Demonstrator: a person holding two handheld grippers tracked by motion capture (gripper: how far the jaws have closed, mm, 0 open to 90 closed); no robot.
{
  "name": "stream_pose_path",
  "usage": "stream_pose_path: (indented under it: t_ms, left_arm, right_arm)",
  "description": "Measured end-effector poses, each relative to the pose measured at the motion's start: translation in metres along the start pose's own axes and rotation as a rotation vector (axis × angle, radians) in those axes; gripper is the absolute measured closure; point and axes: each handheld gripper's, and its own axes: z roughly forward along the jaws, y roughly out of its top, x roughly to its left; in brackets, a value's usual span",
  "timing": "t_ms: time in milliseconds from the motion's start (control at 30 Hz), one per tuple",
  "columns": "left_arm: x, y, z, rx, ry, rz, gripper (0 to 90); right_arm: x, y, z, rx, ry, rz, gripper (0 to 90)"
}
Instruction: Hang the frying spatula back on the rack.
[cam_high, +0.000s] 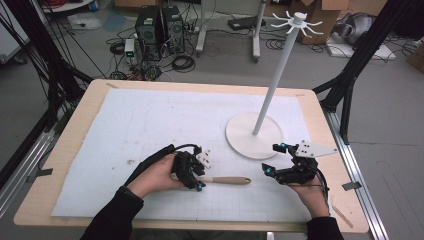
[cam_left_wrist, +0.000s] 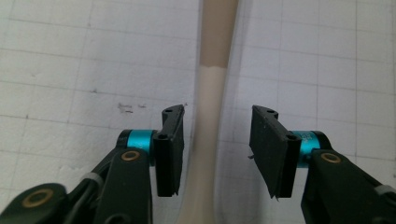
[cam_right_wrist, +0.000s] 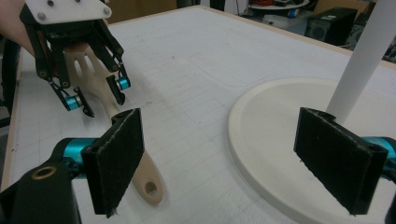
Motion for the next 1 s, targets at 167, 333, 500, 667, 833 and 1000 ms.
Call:
stream_pose_path:
  t_ms: [167, 333, 500, 667, 833, 1000]
  left_arm:
    - [0.002, 0.001, 0.002, 0.020, 0.010, -0.021, 63.3]
    - [-0.002, 0.003, 0.003, 0.035, 0.027, 0.001, 70.5]
    - [-0.005, 0.009, 0.004, 0.078, 0.043, 0.007, 72.0]
    - [-0.005, 0.012, 0.005, 0.100, 0.038, 0.001, 73.7]
    - [-0.008, 0.008, 0.004, 0.075, 0.053, 0.026, 77.4]
    - [-0.006, -0.001, 0.002, 0.005, 0.038, 0.009, 77.6]
  right_arm:
    - [0.000, 0.000, 0.000, -0.001, 0.002, 0.000, 15.2]
    - [0.000, 0.000, 0.000, 0.005, 0.008, 0.003, 15.2]
    - [0.000, -0.001, 0.001, 0.007, 0.014, 0.003, 15.3]
    - [0.001, 0.000, 0.001, 0.008, 0.020, -0.002, 15.8]
    - [0.001, 0.001, -0.002, -0.012, 0.013, -0.006, 16.7]
    - [0.000, 0.001, -0.004, -0.018, 0.010, 0.006, 16.9]
